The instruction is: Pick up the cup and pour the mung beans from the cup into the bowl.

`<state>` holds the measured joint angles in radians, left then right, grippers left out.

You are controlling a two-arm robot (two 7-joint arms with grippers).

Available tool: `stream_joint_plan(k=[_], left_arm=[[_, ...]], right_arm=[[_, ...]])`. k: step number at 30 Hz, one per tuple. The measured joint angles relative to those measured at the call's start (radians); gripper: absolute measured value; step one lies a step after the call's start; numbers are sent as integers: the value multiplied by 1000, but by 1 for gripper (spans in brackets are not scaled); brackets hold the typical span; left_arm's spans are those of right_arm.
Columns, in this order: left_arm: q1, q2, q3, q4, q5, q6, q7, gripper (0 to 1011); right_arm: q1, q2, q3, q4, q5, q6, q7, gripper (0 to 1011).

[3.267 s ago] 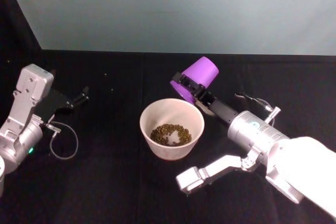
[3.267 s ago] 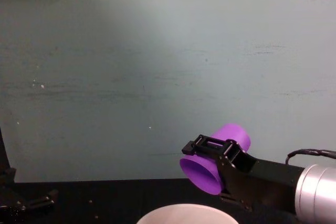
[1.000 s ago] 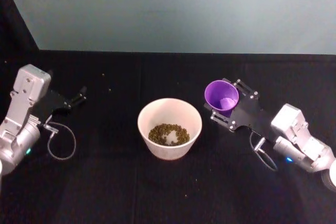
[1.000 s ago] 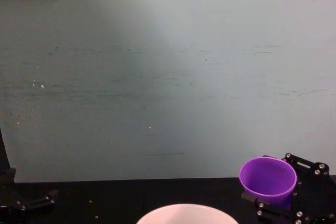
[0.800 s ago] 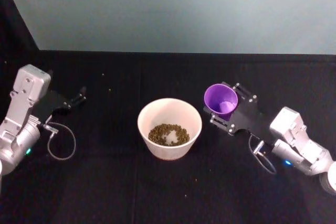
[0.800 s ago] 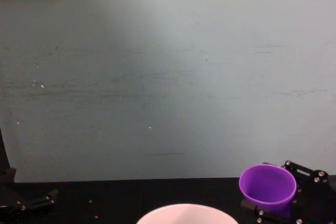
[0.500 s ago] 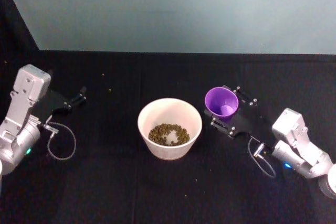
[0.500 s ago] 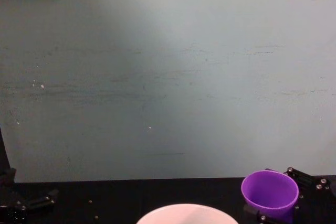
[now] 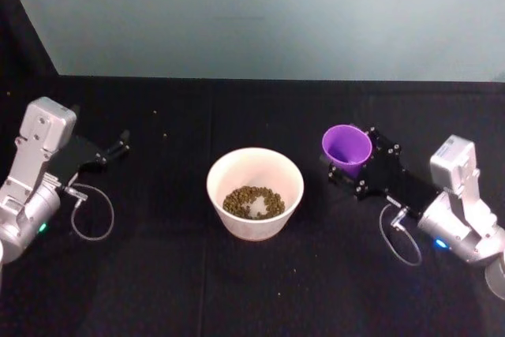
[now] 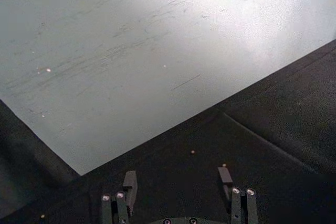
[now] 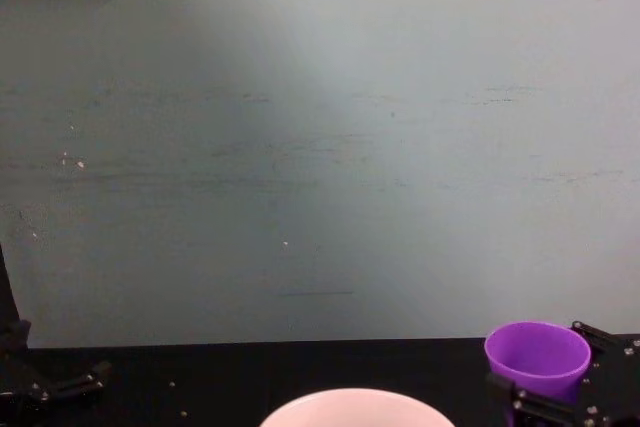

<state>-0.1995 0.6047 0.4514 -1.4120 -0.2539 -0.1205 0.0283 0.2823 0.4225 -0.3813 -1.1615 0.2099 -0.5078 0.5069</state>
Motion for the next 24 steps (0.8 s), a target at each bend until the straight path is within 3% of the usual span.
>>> stream_joint_plan(k=[4,5,8,12,17,24], left_arm=[[0,0,0,0,0,0,0,1000],[0,0,0,0,0,0,0,1000],[0,0,0,0,0,0,0,1000],[0,0,0,0,0,0,0,1000],[0,0,0,0,0,0,0,1000],[0,0,0,0,0,0,0,1000]], right_arm=[[-6,7,23,-38,50,100,30,750],[-6,7,23,-38,50,100,30,750],[-9,9,40,-61,86,192,46,750],[-9,6,53,-63,120,255,59,750],[-2,2,60,-40,167,299,88,750],[6,-2,60,-4,205,291,129,750]])
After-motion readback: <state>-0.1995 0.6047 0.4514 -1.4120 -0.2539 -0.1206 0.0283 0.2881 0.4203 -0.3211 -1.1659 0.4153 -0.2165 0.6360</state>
